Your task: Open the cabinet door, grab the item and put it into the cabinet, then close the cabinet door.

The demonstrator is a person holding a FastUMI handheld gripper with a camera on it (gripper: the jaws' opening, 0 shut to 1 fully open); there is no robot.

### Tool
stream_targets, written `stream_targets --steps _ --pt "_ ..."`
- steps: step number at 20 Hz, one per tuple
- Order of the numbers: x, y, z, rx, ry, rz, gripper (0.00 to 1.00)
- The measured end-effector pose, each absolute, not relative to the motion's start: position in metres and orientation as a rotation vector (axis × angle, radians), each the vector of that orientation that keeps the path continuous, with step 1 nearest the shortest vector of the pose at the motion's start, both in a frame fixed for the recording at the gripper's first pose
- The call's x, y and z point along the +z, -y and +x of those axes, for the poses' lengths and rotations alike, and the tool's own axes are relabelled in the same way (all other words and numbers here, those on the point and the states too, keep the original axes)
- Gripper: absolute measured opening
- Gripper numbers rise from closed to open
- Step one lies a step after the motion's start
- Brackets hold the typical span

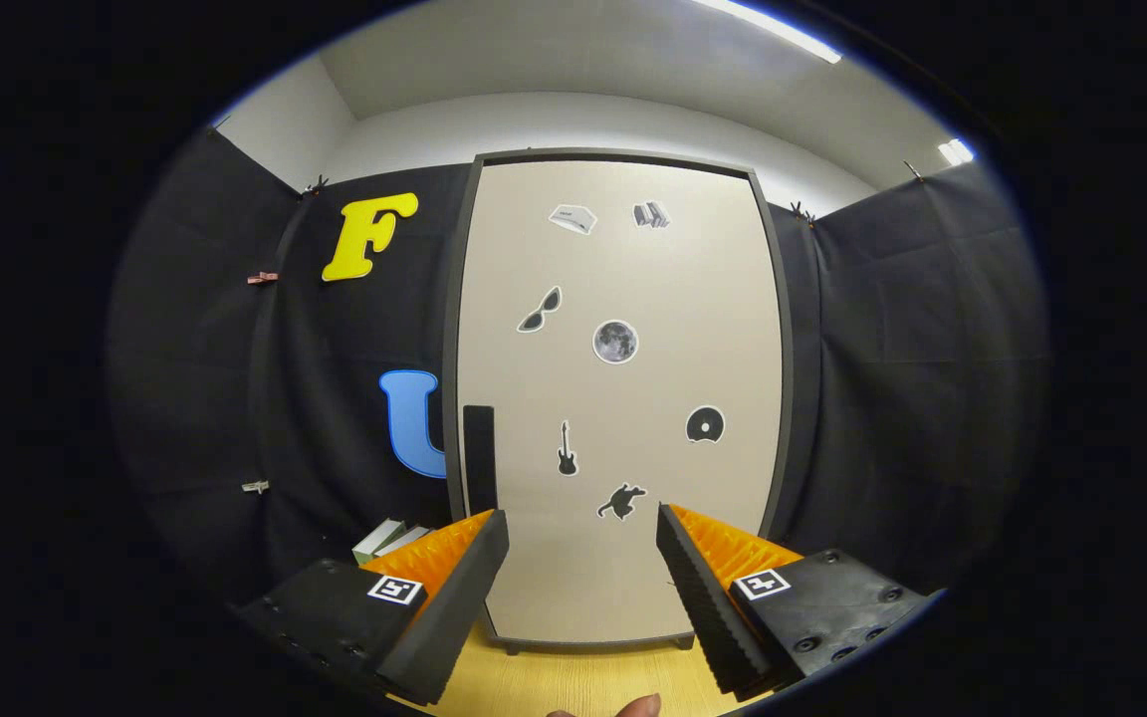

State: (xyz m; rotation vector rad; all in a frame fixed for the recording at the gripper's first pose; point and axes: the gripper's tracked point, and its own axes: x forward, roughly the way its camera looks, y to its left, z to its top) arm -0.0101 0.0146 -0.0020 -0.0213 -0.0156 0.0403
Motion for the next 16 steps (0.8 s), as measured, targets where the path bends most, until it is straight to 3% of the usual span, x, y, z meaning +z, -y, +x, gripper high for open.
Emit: stream_targets --steps 10,16 --pt "0.005 -0.064 0.012 0.096 0.034 0.018 0.97" --pt "-0.010 -0.098 0.066 0.094 0.015 0.012 0.97"
